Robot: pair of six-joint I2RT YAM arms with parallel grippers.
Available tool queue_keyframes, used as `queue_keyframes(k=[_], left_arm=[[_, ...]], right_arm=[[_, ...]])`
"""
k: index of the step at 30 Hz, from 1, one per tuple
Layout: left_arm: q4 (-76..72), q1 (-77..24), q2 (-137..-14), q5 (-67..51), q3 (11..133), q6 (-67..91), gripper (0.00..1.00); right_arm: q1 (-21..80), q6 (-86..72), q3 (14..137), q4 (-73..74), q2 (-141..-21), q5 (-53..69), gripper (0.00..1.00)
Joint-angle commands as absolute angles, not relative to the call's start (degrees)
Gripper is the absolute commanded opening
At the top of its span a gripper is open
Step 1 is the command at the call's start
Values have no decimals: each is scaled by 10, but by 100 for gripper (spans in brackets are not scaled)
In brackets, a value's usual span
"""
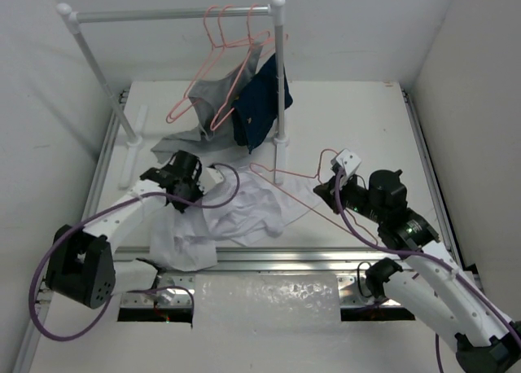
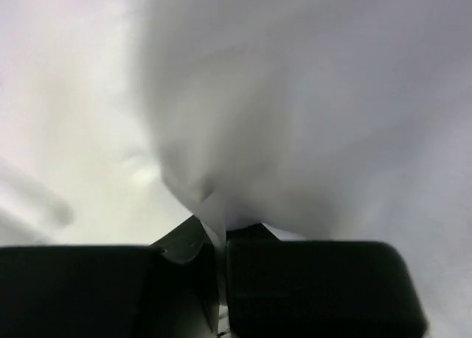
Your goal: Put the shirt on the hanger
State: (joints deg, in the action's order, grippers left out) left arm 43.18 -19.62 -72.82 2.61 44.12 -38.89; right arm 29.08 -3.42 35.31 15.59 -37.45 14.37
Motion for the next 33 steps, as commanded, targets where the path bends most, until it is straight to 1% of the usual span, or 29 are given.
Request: queue_keyframes(k=[1, 3, 4, 5, 7, 9, 11, 15, 18, 21, 22, 24, 27, 29, 31, 33], left_arm=[[357, -151, -657, 95, 525, -389, 0], [381, -149, -629, 67, 589, -409, 0], [406, -152, -624, 39, 611, -414, 0], [452, -156, -622, -19, 653, -418, 0], [507, -171, -624, -90, 692, -423, 0], [525, -173, -627, -123, 736, -423, 0], [526, -173, -627, -127, 755, -422, 0], [515, -173, -623, -100, 765, -427, 0], [536, -173, -609, -134, 800, -439, 0], [511, -171, -576, -154, 856, -420, 0], [515, -171, -577, -148, 907, -412, 0], [516, -171, -584, -121, 952, -399, 0], [542, -171, -586, -85, 948, -439, 0], [567, -171, -582, -62, 898, -475, 0], [617, -171, -570, -77, 829, -510, 3], [650, -171, -548, -77, 791, -554, 3]], right_arm=[[292, -35, 374, 135, -364, 158, 0], [292, -36, 371, 132, -364, 166, 0], [292, -36, 371, 131, -366, 170, 0], [292, -36, 371, 130, -366, 172, 0], [293, -37, 373, 130, -367, 185, 0], [292, -36, 374, 127, -366, 200, 0], [292, -36, 375, 128, -361, 206, 0], [292, -34, 377, 137, -354, 202, 0], [292, -34, 377, 135, -352, 201, 0], [293, -33, 377, 136, -354, 192, 0], [292, -33, 377, 136, -354, 191, 0], [292, -33, 376, 135, -358, 193, 0], [292, -34, 375, 134, -357, 194, 0], [292, -34, 373, 132, -353, 194, 0], [293, -34, 372, 131, -351, 195, 0], [292, -34, 374, 130, -351, 197, 0]])
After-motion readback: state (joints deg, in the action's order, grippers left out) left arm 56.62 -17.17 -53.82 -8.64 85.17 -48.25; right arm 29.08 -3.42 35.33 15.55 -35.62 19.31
